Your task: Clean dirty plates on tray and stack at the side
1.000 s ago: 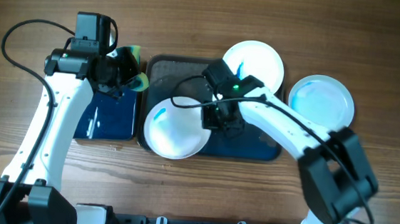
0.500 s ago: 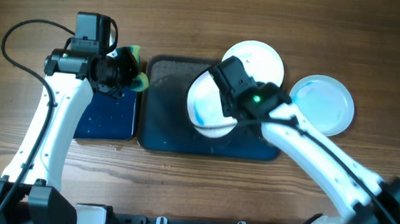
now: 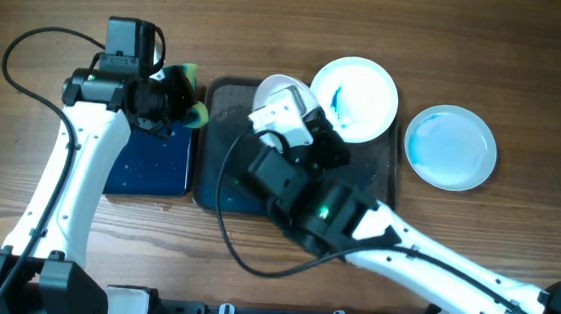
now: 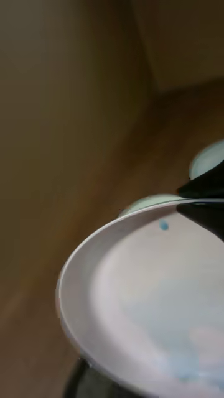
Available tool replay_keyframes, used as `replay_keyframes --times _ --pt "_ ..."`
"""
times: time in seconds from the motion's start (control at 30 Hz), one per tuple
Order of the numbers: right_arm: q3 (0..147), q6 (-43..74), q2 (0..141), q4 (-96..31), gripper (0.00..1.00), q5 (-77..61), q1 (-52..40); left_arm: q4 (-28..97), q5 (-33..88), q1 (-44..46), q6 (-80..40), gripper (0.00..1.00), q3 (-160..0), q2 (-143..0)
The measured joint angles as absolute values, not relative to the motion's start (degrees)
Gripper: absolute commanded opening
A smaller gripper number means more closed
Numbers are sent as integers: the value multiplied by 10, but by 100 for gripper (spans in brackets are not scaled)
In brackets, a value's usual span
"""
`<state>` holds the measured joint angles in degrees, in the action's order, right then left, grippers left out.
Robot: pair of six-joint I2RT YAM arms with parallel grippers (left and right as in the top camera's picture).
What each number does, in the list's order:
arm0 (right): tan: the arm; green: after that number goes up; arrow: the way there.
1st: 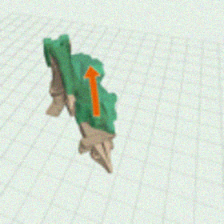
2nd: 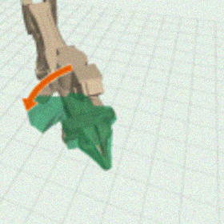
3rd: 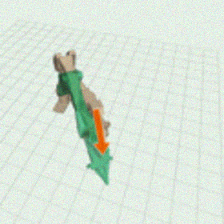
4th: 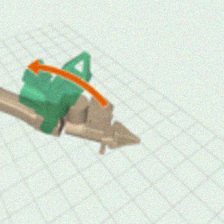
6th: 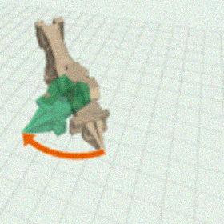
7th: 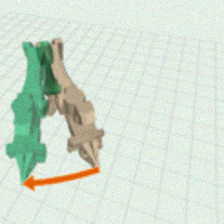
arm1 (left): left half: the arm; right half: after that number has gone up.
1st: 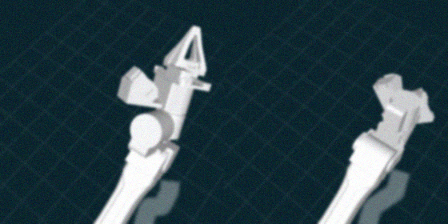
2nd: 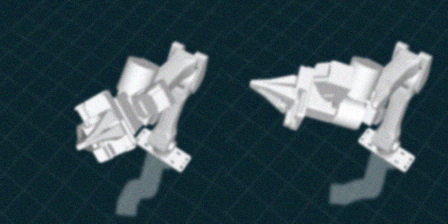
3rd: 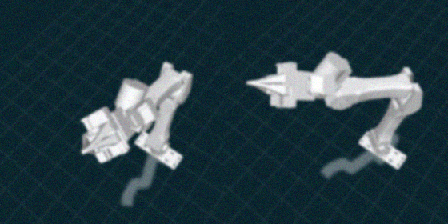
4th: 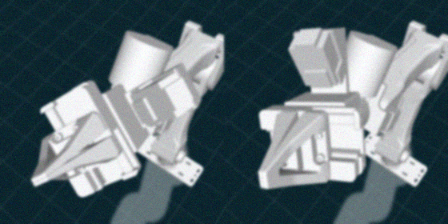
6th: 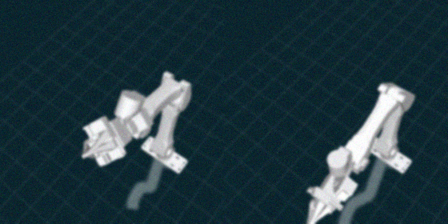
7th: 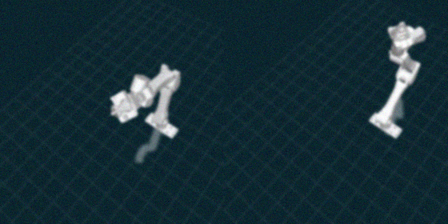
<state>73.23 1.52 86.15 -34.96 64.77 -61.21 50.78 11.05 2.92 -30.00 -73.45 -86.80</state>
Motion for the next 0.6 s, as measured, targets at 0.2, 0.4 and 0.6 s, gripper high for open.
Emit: replay_keyframes --times 0.2,0.4,0.6 --pt "732 -86 861 -267 4 771 -651 508 110 29 -300 4 -735 -868" --pt "732 -84 861 -292 4 766 -655 508 110 29 -300 4 -735 -868" --pt "733 76 862 -415 4 518 -599 508 110 29 -300 4 -735 -868"
